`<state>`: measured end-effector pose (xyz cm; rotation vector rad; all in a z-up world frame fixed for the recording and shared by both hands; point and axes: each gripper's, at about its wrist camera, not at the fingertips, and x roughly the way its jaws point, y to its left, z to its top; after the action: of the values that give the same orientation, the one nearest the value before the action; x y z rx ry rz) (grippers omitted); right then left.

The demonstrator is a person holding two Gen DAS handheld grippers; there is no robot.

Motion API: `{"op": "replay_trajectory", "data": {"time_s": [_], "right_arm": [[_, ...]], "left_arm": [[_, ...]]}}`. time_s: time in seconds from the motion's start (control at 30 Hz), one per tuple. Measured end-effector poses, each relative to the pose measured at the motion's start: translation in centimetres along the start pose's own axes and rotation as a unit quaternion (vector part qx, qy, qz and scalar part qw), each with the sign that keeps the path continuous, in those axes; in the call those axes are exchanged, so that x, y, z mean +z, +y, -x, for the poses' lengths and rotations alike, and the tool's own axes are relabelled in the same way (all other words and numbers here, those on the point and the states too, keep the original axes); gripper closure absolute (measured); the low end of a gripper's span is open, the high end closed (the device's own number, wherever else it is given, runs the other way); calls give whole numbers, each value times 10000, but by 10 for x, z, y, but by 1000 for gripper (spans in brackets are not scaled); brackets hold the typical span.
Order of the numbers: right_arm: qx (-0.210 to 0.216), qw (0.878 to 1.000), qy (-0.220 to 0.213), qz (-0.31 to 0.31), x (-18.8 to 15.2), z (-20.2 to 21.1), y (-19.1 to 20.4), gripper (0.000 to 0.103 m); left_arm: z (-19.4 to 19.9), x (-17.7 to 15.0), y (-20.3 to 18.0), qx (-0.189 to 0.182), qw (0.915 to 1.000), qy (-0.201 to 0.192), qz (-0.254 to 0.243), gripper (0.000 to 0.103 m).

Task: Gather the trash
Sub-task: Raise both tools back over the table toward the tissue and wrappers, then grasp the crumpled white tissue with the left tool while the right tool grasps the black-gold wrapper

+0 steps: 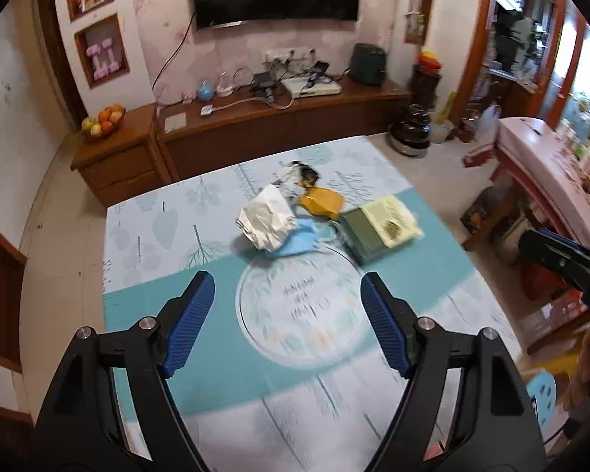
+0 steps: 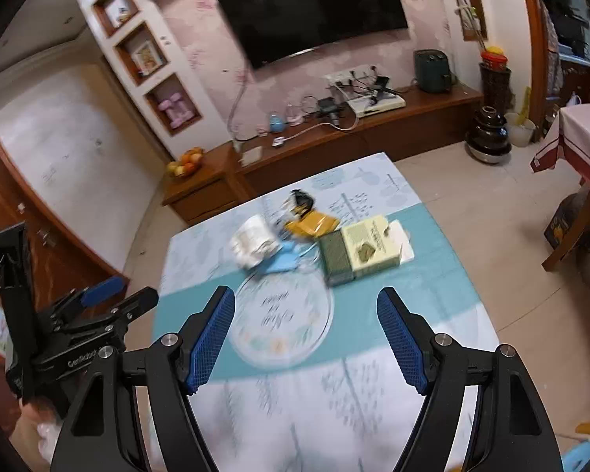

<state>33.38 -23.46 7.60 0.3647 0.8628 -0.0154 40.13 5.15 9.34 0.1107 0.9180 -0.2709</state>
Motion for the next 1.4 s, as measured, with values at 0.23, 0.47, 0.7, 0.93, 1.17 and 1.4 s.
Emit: {"op": "replay_trajectory", "data": {"time_s": [0.23, 0.47, 0.7, 0.93, 1.17, 1.4], "right_arm": [[-206, 9994, 267, 7, 43, -136, -20, 27], [48, 9988, 479, -85, 60, -252, -31, 27], [364, 9979, 427, -310, 89, -338, -30, 27], [275, 9975, 606, -255, 115, -409, -20, 27], [445, 9943, 883, -396, 121, -472, -21, 31], [872, 9897, 1128, -106, 109, -483, -6, 57]], "left_arm": [[-143, 36, 26, 253, 9970, 426, 600, 29], [-240, 46, 47, 68, 9886, 702, 1331, 29], [-277, 54, 57, -111, 9846, 653, 1616, 29], [-300, 54, 36, 52, 9906, 667, 1195, 28], [-323, 53, 43, 255, 9880, 716, 1344, 29], [-321, 37, 62, -156, 9826, 705, 1709, 36]]}}
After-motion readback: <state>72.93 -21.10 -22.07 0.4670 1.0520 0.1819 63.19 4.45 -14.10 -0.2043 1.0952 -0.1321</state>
